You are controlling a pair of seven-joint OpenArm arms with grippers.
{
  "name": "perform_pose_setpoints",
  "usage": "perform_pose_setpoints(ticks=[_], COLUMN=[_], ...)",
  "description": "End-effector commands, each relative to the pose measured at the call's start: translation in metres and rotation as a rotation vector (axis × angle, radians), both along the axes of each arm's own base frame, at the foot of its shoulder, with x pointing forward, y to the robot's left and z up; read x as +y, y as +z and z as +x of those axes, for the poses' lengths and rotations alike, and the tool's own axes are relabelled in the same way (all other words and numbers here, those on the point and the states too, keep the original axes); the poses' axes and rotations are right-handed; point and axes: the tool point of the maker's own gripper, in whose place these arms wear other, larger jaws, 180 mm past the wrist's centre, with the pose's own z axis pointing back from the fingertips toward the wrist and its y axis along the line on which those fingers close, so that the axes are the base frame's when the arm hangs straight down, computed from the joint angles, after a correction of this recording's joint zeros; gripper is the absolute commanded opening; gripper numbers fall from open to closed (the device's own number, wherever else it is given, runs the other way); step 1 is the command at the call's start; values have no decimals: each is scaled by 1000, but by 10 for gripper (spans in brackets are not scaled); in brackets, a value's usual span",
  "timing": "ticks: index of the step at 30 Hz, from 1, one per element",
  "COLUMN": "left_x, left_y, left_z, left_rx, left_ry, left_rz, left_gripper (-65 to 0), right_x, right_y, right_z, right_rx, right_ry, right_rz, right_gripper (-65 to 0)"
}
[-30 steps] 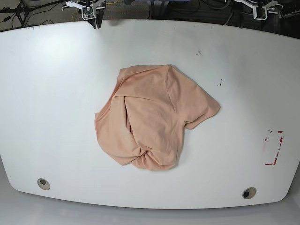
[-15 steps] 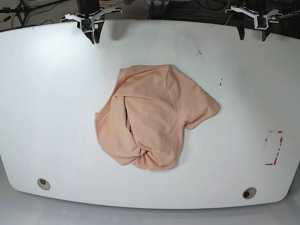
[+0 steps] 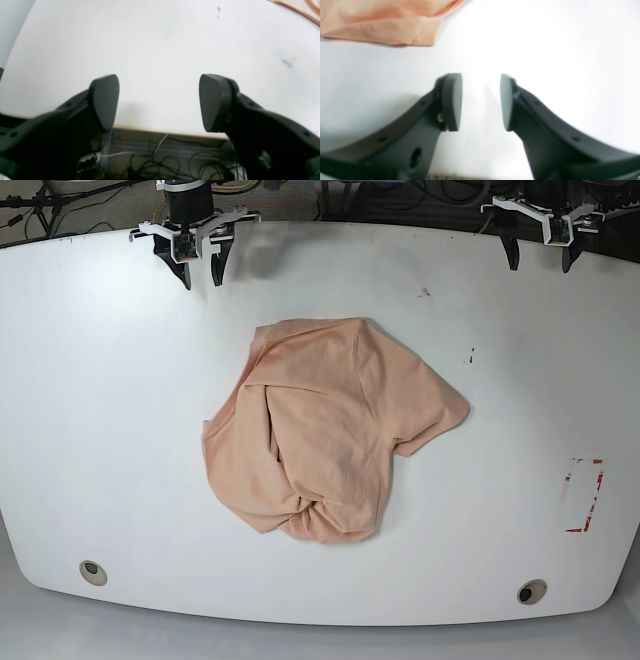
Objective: Fold the T-shirt properly
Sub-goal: 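Move the right gripper down toward the peach T-shirt's edge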
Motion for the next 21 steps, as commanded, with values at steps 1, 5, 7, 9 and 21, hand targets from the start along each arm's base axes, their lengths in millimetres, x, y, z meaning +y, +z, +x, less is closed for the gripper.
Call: perform_pose_setpoints(ticks=[1,5,7,9,21], left_x=[0,1,0,0,1], left_y=[11,11,11,11,11], left_z=[6,12,12,13,13], left_rx=[-50,-59,-56,-57,-62], left_ry=[-7,-5,-8,-6,1], left_rz=[2,1,5,4,8], left_gripper=[-170,-194,-210,-213,-211], right_x=[0,1,1,1,-2], right_y=[15,16,14,13,15], right_z=[8,13,16,19,53], right_rx=[-52,-53,-42,-36,-45], right_ry=[5,9,7,5,-6], right_rz=[-2,0,2,4,-3], right_gripper=[-351,-346,-342,-345,-340])
